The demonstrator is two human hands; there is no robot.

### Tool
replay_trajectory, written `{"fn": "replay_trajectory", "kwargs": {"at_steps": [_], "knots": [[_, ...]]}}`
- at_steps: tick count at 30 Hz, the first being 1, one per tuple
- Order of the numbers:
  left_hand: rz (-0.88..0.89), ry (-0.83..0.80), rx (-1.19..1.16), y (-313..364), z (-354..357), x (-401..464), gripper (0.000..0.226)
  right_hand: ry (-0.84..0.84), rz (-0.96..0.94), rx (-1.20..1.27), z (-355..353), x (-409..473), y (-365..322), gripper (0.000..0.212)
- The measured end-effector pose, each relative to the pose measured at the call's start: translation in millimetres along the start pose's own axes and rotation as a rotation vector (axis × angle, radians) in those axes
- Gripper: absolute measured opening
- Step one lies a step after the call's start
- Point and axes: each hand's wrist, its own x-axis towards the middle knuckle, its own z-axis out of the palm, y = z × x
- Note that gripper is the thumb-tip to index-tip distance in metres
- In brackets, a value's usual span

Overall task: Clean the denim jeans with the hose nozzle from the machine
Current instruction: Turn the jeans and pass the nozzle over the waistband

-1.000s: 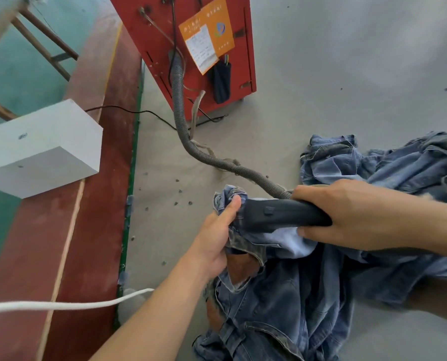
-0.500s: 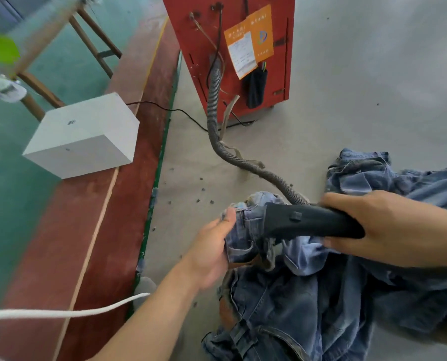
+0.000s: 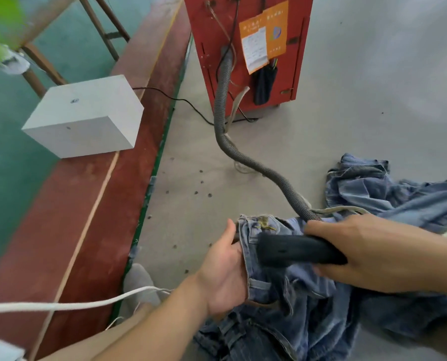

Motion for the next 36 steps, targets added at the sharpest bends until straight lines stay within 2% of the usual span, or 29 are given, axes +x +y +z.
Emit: {"fn": "replay_trajectory", "kwargs": {"at_steps": [3,6,8,13,17,20,22,24,27,29,30,33,35,36], "knots": [[0.048,0.194,0.061,0,2,-1,0.076,0.030,0.043,0.070,2,5,-4,0.034],[0.179,0.390,0.190,-2,-3,5,0.039,0.141,0.099,0.175,-9,5,6,0.034],[0.207,0.484,0.234,-3,-6,5,0.031,0.162,0.103,0.200,-16,3,13,0.034],[0.184,0.361,0.347,-7,-6,-1,0.038,0.043,0.090,0.101,-17,-3,19,0.042],[0.173,0.368,0.787,-25,-3,3,0.036,-0.067,0.021,0.156,-10,4,8,0.024],[0.202,0.344,1.029,-29,6,1,0.047,0.023,0.001,0.223,-13,11,4,0.023],[0.242,0.345,1.094,-28,7,2,0.059,0.066,0.030,0.284,-23,9,14,0.022],[0.318,0.359,1.188,-27,3,4,0.064,0.007,0.051,0.305,-37,1,27,0.020],[0.370,0.372,1.286,-27,-5,8,0.049,-0.126,0.034,0.280,-38,-6,32,0.020],[0.396,0.348,1.383,-27,-8,9,0.049,-0.165,-0.020,0.235,-23,-1,22,0.021],[0.370,0.356,1.417,-28,-9,9,0.046,-0.161,-0.039,0.252,-16,4,17,0.020],[0.351,0.365,1.500,-33,-13,11,0.019,-0.091,-0.042,0.303,-16,12,11,0.020],[0.417,0.333,1.510,-32,-13,14,0.037,-0.057,0.004,0.350,-29,6,22,0.018],[0.397,0.343,1.429,-28,-6,12,0.045,-0.057,0.025,0.365,-36,0,28,0.019]]}}
